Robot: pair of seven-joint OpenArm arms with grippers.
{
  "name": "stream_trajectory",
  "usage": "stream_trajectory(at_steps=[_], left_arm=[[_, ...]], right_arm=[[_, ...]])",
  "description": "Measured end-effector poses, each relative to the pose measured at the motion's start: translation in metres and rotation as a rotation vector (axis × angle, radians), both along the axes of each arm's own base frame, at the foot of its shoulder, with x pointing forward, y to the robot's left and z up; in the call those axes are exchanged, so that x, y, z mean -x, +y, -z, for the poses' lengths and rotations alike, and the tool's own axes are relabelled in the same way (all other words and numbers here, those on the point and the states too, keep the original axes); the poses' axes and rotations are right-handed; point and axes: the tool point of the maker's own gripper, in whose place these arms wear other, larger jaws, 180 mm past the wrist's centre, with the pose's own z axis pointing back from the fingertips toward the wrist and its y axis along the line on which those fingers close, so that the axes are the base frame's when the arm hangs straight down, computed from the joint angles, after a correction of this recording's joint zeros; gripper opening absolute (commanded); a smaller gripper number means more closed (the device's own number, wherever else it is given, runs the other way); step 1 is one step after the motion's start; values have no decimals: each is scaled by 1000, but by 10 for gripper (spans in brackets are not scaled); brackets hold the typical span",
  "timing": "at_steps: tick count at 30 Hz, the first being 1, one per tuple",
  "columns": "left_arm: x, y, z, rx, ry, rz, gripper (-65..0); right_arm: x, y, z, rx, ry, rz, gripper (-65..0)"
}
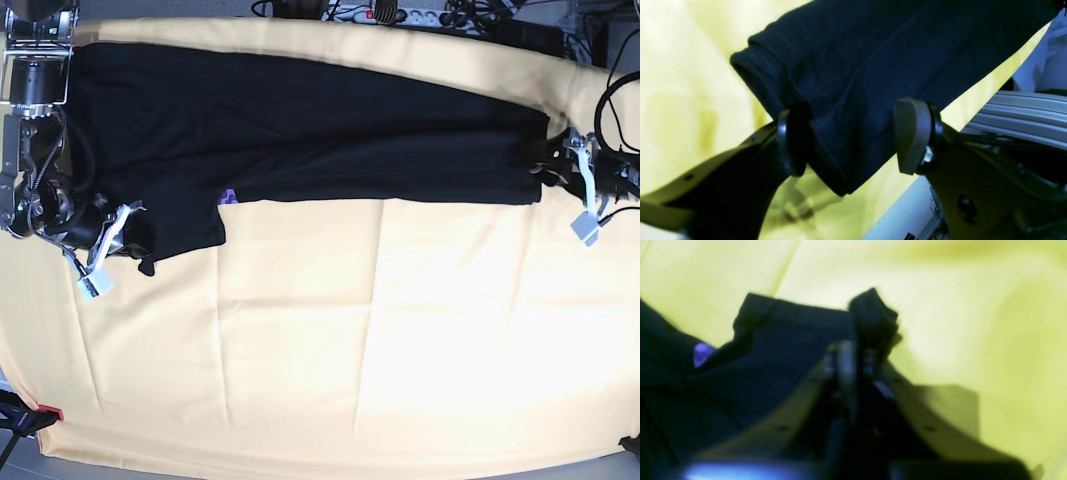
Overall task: Fold the T-shirt properly
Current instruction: 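Release the hem and move the right gripper to the sleeve end, then grasp the folded shirt ends with both grippers and tuck them inward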
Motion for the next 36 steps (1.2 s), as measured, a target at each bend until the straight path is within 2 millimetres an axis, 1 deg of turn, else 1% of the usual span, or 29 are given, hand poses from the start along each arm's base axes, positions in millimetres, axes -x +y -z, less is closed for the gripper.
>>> stream_trajectory(at_steps=[4,7,10,12,14,19,21,25,29,31,36], left_arm=[[0,0,0,0,0,0,-247],[-1,0,-1,3,-6,-3,-247],[-1,0,0,3,-9,2,-247],[-1,-1,-1,3,-9,2,-247],[-1,-1,-1,4,-10,3,-247],[-1,-1,0,4,-8,2,-247],[-1,-1,-1,3,-10,2,-247],[-1,-1,-1,4,-10,2,-247],[-1,-1,-1,3,-9,2,-247],[-1,-1,-1,4,-9,2,-247],[-1,-1,-1,4,-9,1,-247]], right_arm=[[-7,2,-9,-18,-22,-1,-650],[4,14,-13,-58,13,-40,-650],[16,31,-26,-78,3,-102,-650],[28,44,-36,-74,-22,-153,-650],[44,54,-42,-44,-42,-202,-650],[91,69,-53,33,-69,-325,-650],[108,72,-54,57,-60,-364,-650],[138,67,-42,92,10,-402,-650],[161,54,-27,141,97,-424,-650],[167,46,-23,174,131,-435,-650],[175,26,-18,262,189,-459,-650]])
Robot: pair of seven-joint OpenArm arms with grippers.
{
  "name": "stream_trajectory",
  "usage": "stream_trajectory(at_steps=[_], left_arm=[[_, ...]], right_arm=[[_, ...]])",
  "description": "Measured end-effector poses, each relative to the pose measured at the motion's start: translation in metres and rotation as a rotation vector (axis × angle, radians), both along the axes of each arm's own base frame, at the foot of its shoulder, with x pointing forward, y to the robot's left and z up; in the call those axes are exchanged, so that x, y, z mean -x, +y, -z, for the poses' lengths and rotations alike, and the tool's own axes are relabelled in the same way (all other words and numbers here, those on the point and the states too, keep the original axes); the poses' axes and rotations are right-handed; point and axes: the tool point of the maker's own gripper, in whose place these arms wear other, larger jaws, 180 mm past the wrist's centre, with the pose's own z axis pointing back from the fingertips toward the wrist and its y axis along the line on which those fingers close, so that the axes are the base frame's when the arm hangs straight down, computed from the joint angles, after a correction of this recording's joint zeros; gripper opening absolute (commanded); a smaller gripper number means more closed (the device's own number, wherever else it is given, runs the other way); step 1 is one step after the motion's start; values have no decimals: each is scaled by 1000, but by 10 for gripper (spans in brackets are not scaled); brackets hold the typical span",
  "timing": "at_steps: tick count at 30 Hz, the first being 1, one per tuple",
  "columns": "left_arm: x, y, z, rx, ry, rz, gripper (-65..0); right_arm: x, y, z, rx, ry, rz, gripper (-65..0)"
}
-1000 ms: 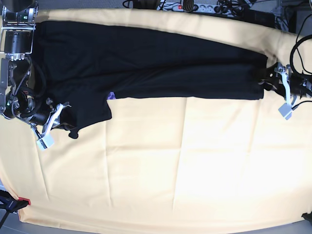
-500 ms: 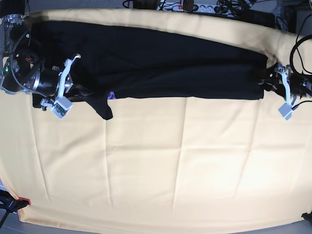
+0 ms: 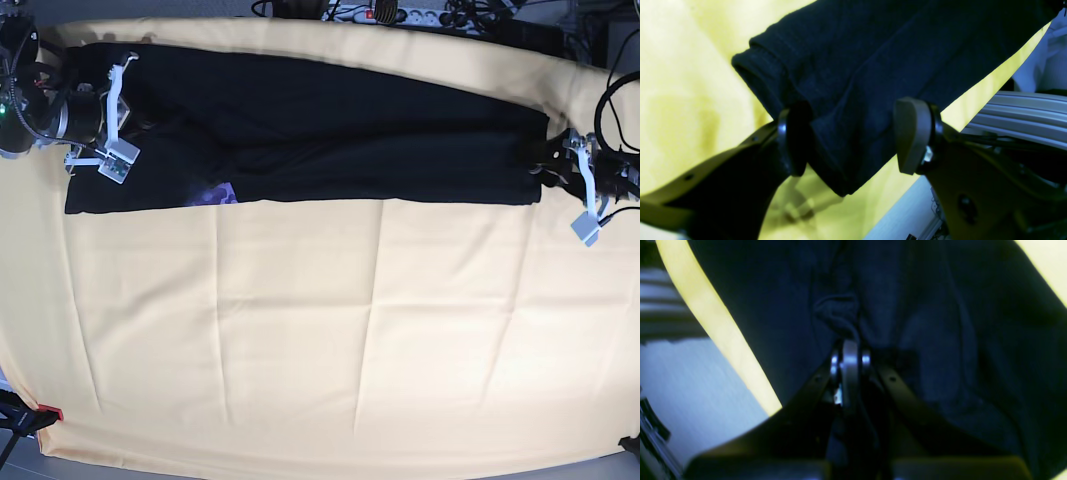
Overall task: Fold the T-shirt properly
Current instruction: 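Grasp the folded shirt ends with both grippers and tuck them inward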
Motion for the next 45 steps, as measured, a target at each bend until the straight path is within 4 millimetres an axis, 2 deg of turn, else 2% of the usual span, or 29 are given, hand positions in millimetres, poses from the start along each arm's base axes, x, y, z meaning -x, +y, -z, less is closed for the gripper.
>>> stream_trajectory(at_steps=[4,10,14,16,18,19,23,27,30,31,32,34,37,39,42,44,45], left_arm=[[0,0,0,0,0,0,-247],[-3,0,-2,0,-10,0,-247],[-7,7,-8,-19,-22,-2,-247],[-7,12,-10,-37,-22,0,-247],[-10,14,-14,-43,-32,-1,-247],[-12,15,-15,-43,-38,-3,-247],[-11,19,-16,-58,-34,-2,-247],[-11,19,-16,-58,-34,-1,-247],[-12,18,-17,-54,-40,-5,-247],[-12,18,-17,-53,-41,-6,-247],[-14,18,-18,-49,-48,-11,-247],[-15,17,-18,-45,-54,-12,-247],[-14,16,-19,-45,-72,16,-247],[-16,16,-20,-39,-87,20,-247],[-24,18,-28,-25,-127,-9,-247],[-31,25,-38,-26,-154,-46,-247],[-34,30,-43,-26,-163,-81,-247]], right_arm=[[8,-14,5,77,45,-17,-650],[8,-17,6,97,44,-17,-650],[3,-39,12,224,18,-12,-484],[3,-41,10,222,24,-19,-409],[6,-42,8,216,42,-29,-364],[9,-43,7,220,61,-37,-362],[18,-50,-2,246,109,-82,-362],[21,-22,-24,147,71,-163,-363],[14,-19,-36,157,12,-169,-368],[10,-19,-39,153,-9,-155,-397],[2,-14,-45,112,-58,-135,-451],[-16,0,-53,20,-157,-57,-632],[-28,24,-44,-106,-219,50,-650],[-35,30,-29,-167,-225,136,-650],[-42,13,9,-130,-187,267,-650],[-34,3,36,-100,-113,324,-650],[-32,5,41,-134,-93,343,-650]])
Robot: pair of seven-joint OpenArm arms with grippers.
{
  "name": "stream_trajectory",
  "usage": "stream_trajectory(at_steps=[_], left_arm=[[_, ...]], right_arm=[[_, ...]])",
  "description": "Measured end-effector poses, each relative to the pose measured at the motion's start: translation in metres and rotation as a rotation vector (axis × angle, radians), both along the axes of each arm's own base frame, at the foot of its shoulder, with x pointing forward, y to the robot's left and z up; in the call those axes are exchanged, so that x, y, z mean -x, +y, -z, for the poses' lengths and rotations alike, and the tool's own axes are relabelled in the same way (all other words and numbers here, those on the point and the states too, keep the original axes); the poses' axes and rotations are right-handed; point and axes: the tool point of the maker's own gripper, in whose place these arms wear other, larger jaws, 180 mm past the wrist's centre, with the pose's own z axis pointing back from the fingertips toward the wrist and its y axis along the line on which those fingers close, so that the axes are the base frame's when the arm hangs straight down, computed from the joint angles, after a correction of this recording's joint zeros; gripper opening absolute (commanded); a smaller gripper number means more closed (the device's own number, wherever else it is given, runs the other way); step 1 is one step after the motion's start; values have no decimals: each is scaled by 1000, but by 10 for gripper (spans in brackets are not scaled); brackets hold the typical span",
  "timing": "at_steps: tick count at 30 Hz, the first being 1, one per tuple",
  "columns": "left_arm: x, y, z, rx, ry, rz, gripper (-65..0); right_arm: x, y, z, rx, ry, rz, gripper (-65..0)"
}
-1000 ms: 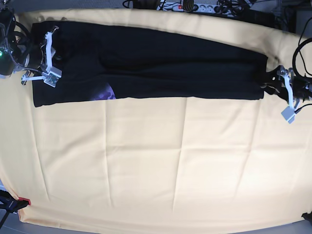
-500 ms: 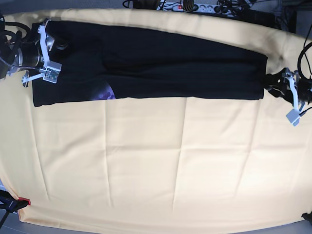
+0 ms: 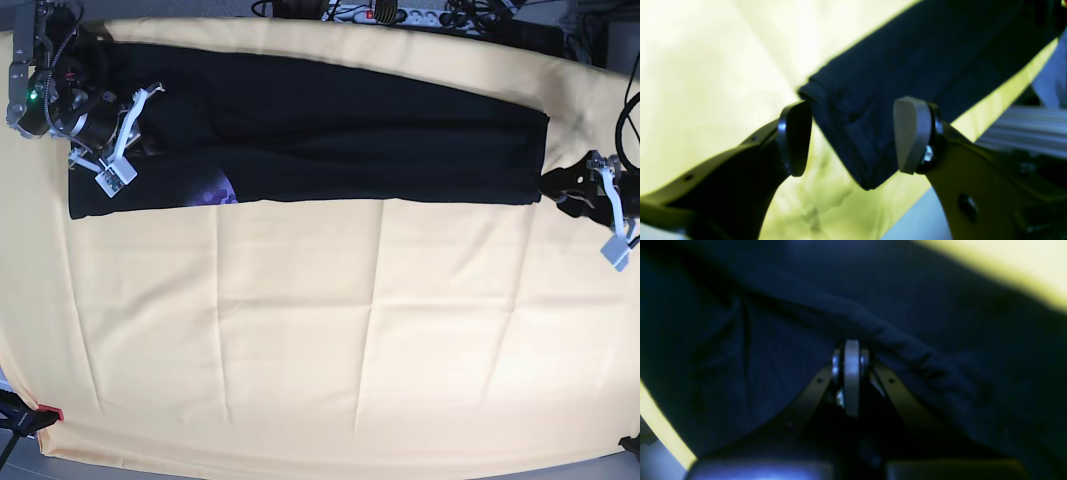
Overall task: Fold the T-shirt properly
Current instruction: 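Grasp the folded shirt ends with both grippers and tuck them inward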
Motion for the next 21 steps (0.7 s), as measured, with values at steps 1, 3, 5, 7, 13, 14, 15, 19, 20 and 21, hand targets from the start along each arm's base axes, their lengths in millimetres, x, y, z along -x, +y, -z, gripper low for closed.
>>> stream_trajectory(at_steps=[1,3,5,7,13,14,15,19,20,21], left_arm=[[-4,5,-6,3,-17,-27,-247],[-8,15,-16,3,-51,-65,-247],[-5,21,-17,2,-53,-88,-247],[0,26,-13,6,-30,-126,-247],[21,40,34,-40,46,-291,-247],[26,38,42,-34,63,-315,-247],[30,33,49,-14,74,-324,-247],[34,15,60,58,79,-344,-247],[32,11,61,77,75,-347,-247],[31,6,62,94,71,-350,-247]], right_arm=[[1,-2,5,-9,13,15,-650],[2,-6,12,-20,35,34,-650],[2,-8,15,-21,41,41,-650],[2,-8,15,-19,41,40,-650],[2,-8,15,-20,41,41,-650],[1,-8,15,-20,41,41,-650],[1,-8,14,-20,40,41,-650],[1,-8,14,-20,40,41,-650],[1,-8,15,-20,41,41,-650],[1,-8,14,-20,40,41,-650]])
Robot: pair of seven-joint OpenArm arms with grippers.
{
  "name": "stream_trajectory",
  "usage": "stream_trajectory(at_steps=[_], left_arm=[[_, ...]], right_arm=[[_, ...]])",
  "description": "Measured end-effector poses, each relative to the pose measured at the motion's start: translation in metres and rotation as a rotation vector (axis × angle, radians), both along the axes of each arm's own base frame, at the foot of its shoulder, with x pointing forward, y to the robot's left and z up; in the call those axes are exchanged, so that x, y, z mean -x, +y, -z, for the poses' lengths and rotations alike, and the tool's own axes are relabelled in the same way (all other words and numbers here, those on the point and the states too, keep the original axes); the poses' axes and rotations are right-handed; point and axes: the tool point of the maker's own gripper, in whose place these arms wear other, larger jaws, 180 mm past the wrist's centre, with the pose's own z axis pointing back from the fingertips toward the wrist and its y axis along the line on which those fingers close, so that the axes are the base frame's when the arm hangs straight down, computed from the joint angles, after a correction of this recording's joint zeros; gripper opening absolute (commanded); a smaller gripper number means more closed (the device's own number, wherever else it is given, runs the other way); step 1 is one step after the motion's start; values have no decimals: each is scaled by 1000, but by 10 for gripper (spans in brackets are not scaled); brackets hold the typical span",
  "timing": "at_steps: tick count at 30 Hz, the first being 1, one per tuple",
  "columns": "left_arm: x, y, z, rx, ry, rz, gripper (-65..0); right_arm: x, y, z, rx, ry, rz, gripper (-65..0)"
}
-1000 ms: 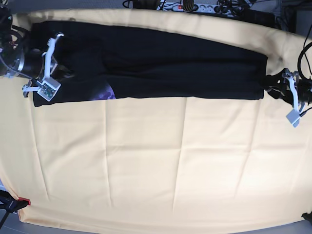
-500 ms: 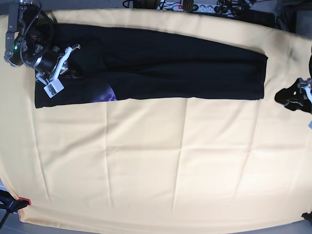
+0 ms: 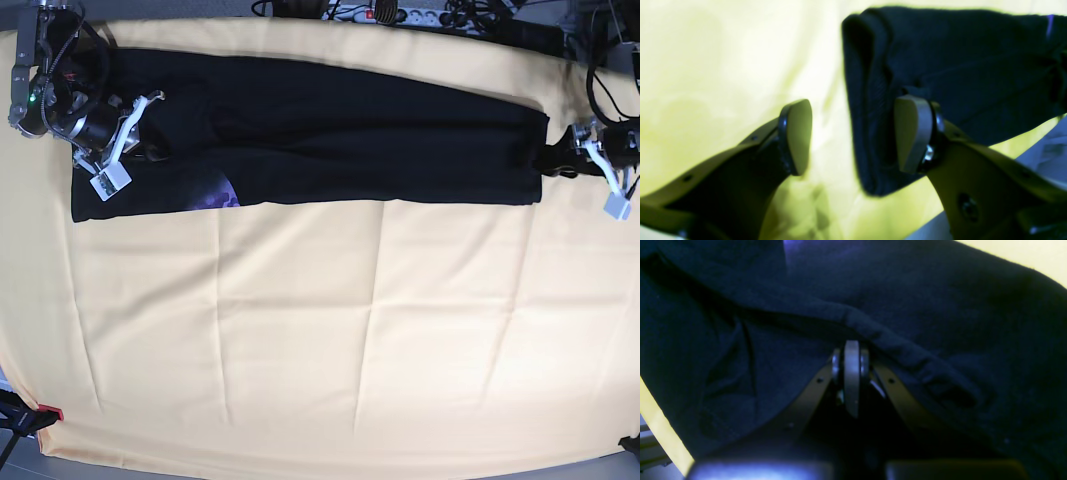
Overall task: Fold the T-shirt properly
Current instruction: 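Grasp the folded shirt ends with both grippers and tuck them inward, then fold the strip end held by the left gripper toward the right gripper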
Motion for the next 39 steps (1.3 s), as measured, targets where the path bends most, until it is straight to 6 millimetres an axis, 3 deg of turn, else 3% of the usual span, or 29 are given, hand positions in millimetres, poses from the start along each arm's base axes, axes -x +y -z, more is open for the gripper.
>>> stream_trajectory(at_steps=[6,17,19,23,29,32,34,39], left_arm=[[-3,-21,4,83,-28,-18,-247],[22,-55,1,247,-9,74,-260],[24,-55,2,238,-15,92,-353],[22,-56,3,221,-25,120,-650],[3,-44,4,149,-55,64,-650],[4,-42,8,133,-40,58,-650],[4,-42,8,133,-41,58,-650],[5,-41,8,128,-38,59,-650]], right_arm=[[0,0,0,0,-1,0,-650],[-1,0,0,-1,-2,0,-650],[-1,1,-1,-11,-3,1,-650],[-1,2,-1,-13,-2,2,-650],[-1,2,-1,-15,-2,2,-650],[-2,4,-4,-21,-9,-2,-485],[-4,9,-11,-29,-31,-16,-411],[-9,28,-45,-52,-116,-68,-399]])
